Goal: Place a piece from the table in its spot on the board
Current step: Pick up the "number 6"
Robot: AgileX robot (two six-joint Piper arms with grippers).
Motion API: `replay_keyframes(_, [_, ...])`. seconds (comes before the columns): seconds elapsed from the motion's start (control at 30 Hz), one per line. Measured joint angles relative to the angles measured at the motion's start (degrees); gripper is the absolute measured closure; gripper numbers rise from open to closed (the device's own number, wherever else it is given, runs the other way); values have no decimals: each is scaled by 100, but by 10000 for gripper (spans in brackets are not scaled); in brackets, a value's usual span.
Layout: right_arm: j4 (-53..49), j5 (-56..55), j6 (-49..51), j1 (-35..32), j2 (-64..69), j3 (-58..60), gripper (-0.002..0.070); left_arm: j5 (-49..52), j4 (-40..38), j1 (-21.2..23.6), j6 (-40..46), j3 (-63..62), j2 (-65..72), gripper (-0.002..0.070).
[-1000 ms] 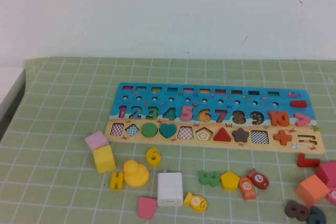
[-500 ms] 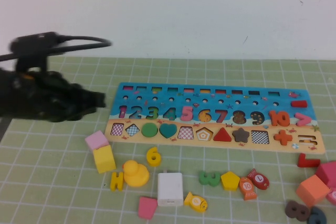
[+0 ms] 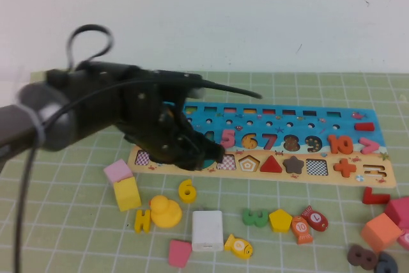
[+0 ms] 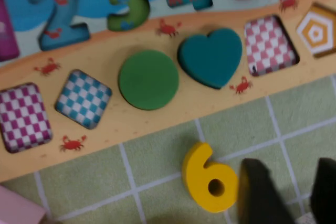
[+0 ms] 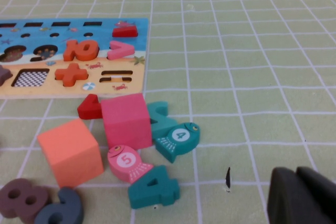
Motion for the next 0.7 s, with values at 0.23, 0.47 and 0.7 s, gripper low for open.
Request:
replay_keyframes(0.23, [0, 10, 0, 0, 0, -10, 673, 673, 956, -290, -1200, -757, 597, 278])
replay_keyframes(0.47, [0, 12, 0, 0, 0, -10, 673, 1177, 1348, -301, -1751, -856, 1116, 264])
replay_keyframes(0.7, [0, 12, 0, 0, 0, -10, 672, 1189, 1358, -301, -1776, -856, 1325, 260])
